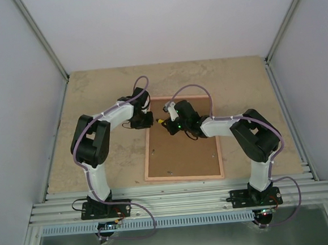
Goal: Take the photo out of the frame
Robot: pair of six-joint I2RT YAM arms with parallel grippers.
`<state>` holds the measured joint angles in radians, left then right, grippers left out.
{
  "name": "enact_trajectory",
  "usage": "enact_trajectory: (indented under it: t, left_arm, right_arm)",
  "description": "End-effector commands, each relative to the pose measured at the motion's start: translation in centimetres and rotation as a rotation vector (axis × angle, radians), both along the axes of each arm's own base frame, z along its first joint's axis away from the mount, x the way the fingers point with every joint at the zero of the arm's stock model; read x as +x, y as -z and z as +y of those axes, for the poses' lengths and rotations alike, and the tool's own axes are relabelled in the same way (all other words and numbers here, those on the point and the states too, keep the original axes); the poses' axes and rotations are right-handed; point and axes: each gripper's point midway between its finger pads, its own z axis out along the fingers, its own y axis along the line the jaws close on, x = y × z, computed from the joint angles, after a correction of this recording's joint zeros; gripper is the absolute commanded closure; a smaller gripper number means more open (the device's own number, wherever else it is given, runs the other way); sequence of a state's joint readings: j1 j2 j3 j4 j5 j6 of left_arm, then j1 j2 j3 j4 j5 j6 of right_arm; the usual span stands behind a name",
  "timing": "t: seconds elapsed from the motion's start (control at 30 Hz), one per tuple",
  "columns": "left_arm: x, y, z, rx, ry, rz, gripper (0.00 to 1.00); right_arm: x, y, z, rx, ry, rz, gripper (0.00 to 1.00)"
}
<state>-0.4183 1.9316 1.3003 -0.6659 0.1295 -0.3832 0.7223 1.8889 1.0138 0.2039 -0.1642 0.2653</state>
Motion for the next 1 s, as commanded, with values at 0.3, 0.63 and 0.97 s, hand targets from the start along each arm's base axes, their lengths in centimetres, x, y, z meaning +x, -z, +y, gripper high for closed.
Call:
enact_trajectory:
  t: [0.3,0.63,0.97]
  left_arm:
    - [-2.5,-0.3,-0.9,-0.045,0.015,0.068,0.88]
    - [-2.6,-0.2,-0.8,-0.044,0.001,0.066,0.88]
    - [-2.3,-0.3,-0.7,-0.037,-0.019,0.055,0.88]
  right_arm:
    - [2.6,0.5,-2.6,-0.083,0.183,-0.028,1.00]
    - [2.9,0.8,-3.4,-0.108,0.233,-0.020,1.00]
    - [2.1,1.1,-4.9,-0.175,0.255,-0.003,1.00]
